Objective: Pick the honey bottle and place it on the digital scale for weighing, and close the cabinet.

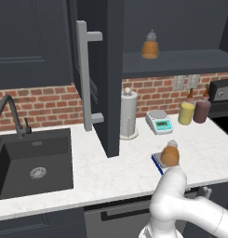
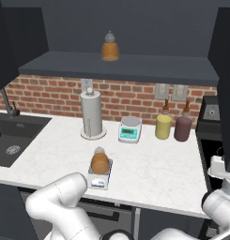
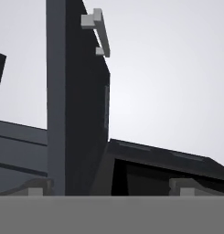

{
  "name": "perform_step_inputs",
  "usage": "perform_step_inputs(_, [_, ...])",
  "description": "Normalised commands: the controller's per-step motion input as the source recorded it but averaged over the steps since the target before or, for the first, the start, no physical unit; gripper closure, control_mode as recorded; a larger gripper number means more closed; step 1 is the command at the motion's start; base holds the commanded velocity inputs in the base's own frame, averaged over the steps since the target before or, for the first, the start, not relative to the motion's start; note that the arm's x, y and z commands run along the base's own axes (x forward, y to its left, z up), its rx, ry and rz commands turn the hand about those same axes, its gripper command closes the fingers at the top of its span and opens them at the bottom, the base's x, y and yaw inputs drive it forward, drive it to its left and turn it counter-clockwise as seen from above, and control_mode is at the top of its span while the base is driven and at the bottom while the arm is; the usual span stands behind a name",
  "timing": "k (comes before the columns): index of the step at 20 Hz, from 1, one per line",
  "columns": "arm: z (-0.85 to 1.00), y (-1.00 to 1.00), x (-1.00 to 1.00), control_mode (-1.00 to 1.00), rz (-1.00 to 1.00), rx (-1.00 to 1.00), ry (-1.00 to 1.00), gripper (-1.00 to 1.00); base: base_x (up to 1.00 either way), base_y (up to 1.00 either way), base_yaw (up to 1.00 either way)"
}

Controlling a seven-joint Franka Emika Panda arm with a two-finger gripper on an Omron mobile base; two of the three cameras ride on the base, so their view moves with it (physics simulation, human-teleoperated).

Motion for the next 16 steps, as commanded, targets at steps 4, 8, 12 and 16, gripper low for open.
perform_step_inputs(4, [-0.09, -0.26, 0.03, -1.00, 0.00, 0.00, 0.19, -1.00, 0.00, 0.00, 0.00])
perform_step_inputs(8, [-0.01, -0.46, 0.00, -1.00, 0.00, 0.00, 0.16, -1.00, 0.00, 0.00, 0.00])
perform_step_inputs(12, [0.00, -0.45, -0.10, -1.00, 0.00, 0.00, 0.28, -1.00, 0.00, 0.00, 0.00])
perform_step_inputs(16, [0.04, -0.38, -0.08, -1.00, 0.00, 0.00, 0.27, -1.00, 0.00, 0.00, 0.00])
